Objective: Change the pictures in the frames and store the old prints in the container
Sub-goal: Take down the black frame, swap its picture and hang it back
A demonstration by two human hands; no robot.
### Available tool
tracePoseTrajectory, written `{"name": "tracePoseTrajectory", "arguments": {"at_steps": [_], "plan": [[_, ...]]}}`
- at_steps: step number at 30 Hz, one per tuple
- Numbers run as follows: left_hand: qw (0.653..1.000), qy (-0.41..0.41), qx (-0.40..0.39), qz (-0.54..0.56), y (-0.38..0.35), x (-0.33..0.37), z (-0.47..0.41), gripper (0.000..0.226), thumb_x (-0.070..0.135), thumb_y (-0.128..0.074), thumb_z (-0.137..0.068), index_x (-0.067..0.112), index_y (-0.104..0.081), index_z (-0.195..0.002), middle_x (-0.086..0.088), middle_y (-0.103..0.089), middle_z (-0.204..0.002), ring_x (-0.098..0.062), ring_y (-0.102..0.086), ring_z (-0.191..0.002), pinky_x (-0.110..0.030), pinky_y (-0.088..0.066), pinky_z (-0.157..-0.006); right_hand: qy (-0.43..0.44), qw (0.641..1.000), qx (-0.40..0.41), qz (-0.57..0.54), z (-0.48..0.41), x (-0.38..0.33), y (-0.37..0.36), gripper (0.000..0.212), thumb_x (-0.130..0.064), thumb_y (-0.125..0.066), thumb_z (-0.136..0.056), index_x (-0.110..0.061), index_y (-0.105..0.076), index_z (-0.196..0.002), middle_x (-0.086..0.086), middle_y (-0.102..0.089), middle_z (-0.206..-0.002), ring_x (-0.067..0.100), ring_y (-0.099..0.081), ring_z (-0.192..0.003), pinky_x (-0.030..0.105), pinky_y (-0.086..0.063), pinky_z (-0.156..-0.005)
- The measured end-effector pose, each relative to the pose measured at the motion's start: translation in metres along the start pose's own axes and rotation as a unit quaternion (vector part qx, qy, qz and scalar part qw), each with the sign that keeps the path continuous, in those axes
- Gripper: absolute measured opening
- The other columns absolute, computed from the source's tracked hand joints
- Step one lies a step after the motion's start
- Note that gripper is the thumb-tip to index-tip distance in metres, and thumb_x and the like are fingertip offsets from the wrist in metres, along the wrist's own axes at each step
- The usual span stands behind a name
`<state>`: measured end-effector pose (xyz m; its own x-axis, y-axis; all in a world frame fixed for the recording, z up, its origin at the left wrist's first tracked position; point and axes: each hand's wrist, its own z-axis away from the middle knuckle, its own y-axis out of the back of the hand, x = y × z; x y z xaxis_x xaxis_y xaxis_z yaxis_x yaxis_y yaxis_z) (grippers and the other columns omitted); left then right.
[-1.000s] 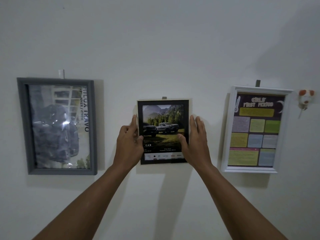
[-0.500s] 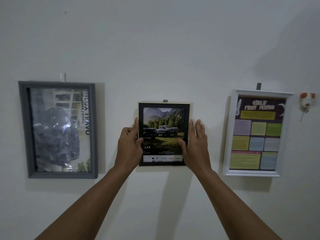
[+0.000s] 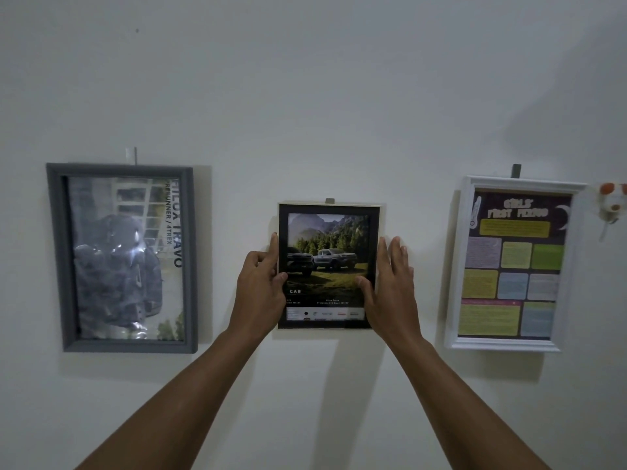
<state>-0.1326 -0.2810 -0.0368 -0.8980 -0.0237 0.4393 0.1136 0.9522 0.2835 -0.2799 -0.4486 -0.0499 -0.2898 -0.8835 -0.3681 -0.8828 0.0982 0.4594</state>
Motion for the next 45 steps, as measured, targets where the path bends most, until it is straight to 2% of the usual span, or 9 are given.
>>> {"name": "tracePoseTrajectory", "arguments": {"at_steps": [9, 12, 23, 28, 30, 40, 43, 45], "plan": [[1.000, -0.005, 0.004, -0.004, -0.001, 0.000, 0.001, 0.073, 0.003, -0.056, -0.093, 0.028, -0.021, -0.152, -0.001, -0.045, -0.097, 0.000, -0.046, -0.082, -0.001, -0.036, -0.073, 0.000, 1.000, -0.004, -0.022, 0.001, -0.001, 0.007, 0.075, -0.031, -0.053, -0.101, -0.020, -0.006, -0.158, 0.002, 0.004, -0.166, 0.018, 0.010, -0.152, 0.043, -0.003, -0.124], [1.000, -0.006, 0.002, 0.001, -0.001, -0.001, 0.000, 0.072, 0.004, -0.057, -0.093, 0.028, -0.022, -0.151, -0.001, -0.045, -0.098, -0.002, -0.048, -0.084, -0.005, -0.037, -0.076, 0.001, 1.000, -0.004, -0.022, 0.000, 0.000, 0.008, 0.074, -0.030, -0.053, -0.101, -0.020, -0.007, -0.158, 0.002, 0.002, -0.166, 0.018, 0.008, -0.152, 0.043, -0.005, -0.124], [1.000, -0.014, 0.001, 0.002, 0.001, -0.003, 0.000, 0.073, 0.004, -0.058, -0.093, 0.030, -0.021, -0.151, -0.001, -0.046, -0.096, -0.003, -0.049, -0.084, -0.004, -0.038, -0.075, -0.011, 1.000, -0.003, -0.024, 0.001, -0.002, 0.010, 0.074, -0.031, -0.055, -0.100, -0.022, -0.009, -0.158, 0.000, 0.002, -0.166, 0.016, 0.008, -0.152, 0.042, -0.007, -0.124], [1.000, 0.004, 0.009, 0.004, -0.001, 0.000, 0.004, 0.075, 0.009, -0.059, -0.092, 0.029, -0.019, -0.153, -0.002, -0.045, -0.103, -0.004, -0.051, -0.084, -0.020, -0.046, -0.084, -0.005, 1.000, -0.017, -0.019, 0.002, -0.001, 0.012, 0.076, -0.034, -0.053, -0.100, -0.021, -0.005, -0.158, -0.001, 0.005, -0.166, 0.014, 0.011, -0.152, 0.041, -0.007, -0.125], [1.000, 0.008, 0.015, -0.001, -0.002, 0.000, 0.005, 0.076, 0.010, -0.060, -0.092, 0.028, -0.018, -0.153, -0.002, -0.045, -0.106, -0.006, -0.052, -0.085, -0.022, -0.047, -0.085, -0.001, 1.000, -0.022, -0.022, 0.001, 0.000, 0.014, 0.077, -0.035, -0.053, -0.100, -0.020, -0.004, -0.158, -0.001, 0.005, -0.166, 0.014, 0.011, -0.152, 0.042, -0.007, -0.125], [1.000, 0.014, 0.009, 0.000, 0.002, 0.003, 0.005, 0.074, 0.010, -0.060, -0.092, 0.027, -0.021, -0.152, -0.002, -0.047, -0.104, -0.009, -0.052, -0.090, -0.021, -0.045, -0.086, -0.003, 0.999, -0.037, -0.015, 0.002, -0.001, 0.019, 0.081, -0.042, -0.051, -0.099, -0.020, 0.000, -0.159, -0.003, 0.007, -0.166, 0.011, 0.013, -0.151, 0.044, -0.011, -0.124], [0.999, 0.026, 0.018, -0.008, 0.006, 0.005, 0.010, 0.068, 0.016, -0.058, -0.094, 0.022, -0.023, -0.152, 0.002, -0.045, -0.105, -0.005, -0.049, -0.092, -0.018, -0.040, -0.084, -0.009, 0.998, -0.044, -0.032, 0.005, -0.004, 0.024, 0.079, -0.044, -0.050, -0.100, -0.021, -0.002, -0.158, -0.004, 0.004, -0.166, 0.009, 0.008, -0.152, 0.043, -0.014, -0.124], [0.999, 0.025, 0.042, -0.008, 0.009, 0.010, 0.016, 0.061, 0.021, -0.056, -0.096, 0.018, -0.029, -0.151, 0.003, -0.046, -0.106, -0.007, -0.050, -0.094, -0.020, -0.043, -0.083, -0.016, 0.998, -0.041, -0.040, 0.009, -0.004, 0.030, 0.077, -0.045, -0.049, -0.100, -0.021, -0.005, -0.159, -0.004, 0.000, -0.166, 0.009, 0.003, -0.152, 0.040, -0.015, -0.124]]}}
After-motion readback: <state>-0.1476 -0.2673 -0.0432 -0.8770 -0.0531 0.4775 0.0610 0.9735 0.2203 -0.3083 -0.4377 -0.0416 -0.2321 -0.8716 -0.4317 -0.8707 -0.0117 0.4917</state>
